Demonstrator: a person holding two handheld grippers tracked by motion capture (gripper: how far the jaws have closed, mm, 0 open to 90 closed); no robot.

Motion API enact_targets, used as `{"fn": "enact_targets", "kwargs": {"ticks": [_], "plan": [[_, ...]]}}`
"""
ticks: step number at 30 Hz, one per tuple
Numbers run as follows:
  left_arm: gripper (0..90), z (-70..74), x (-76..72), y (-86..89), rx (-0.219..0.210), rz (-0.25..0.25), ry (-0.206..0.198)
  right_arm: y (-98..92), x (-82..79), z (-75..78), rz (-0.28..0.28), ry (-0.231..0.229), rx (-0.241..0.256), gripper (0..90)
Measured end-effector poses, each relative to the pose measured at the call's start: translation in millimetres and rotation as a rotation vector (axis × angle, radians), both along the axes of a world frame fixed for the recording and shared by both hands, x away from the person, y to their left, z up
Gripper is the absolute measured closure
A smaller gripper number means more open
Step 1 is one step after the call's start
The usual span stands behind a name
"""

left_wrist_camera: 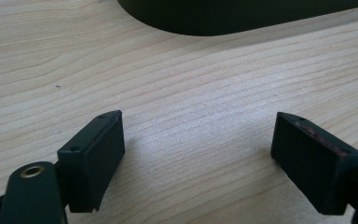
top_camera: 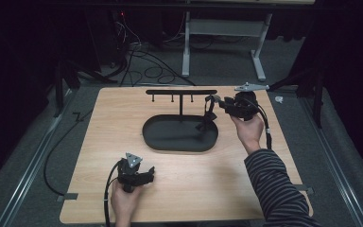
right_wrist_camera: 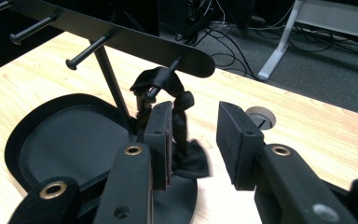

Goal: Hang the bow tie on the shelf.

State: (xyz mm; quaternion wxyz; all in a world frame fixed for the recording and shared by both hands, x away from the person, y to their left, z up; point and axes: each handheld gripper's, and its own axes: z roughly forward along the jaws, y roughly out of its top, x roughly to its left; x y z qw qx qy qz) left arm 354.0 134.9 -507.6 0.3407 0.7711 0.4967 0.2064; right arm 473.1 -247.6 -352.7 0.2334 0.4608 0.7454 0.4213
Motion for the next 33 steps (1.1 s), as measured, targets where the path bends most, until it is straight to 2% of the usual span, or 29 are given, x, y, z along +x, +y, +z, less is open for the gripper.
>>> {"fn": "enact_targets", "kwargs": {"ticks": [14, 33], "plan": [[17.8, -0.2, 0.0, -0.1, -0.001, 0.002, -0.003, -11.0, -8.2, -4.0, -0.004, 0.007, 0.016, 66.3], [17.8, -0.2, -0.1, -0.2, -0.001, 0.002, -0.002, -27.0, -25.4, 5.8, -0.009, -0.019, 0.02, 65.6]]}}
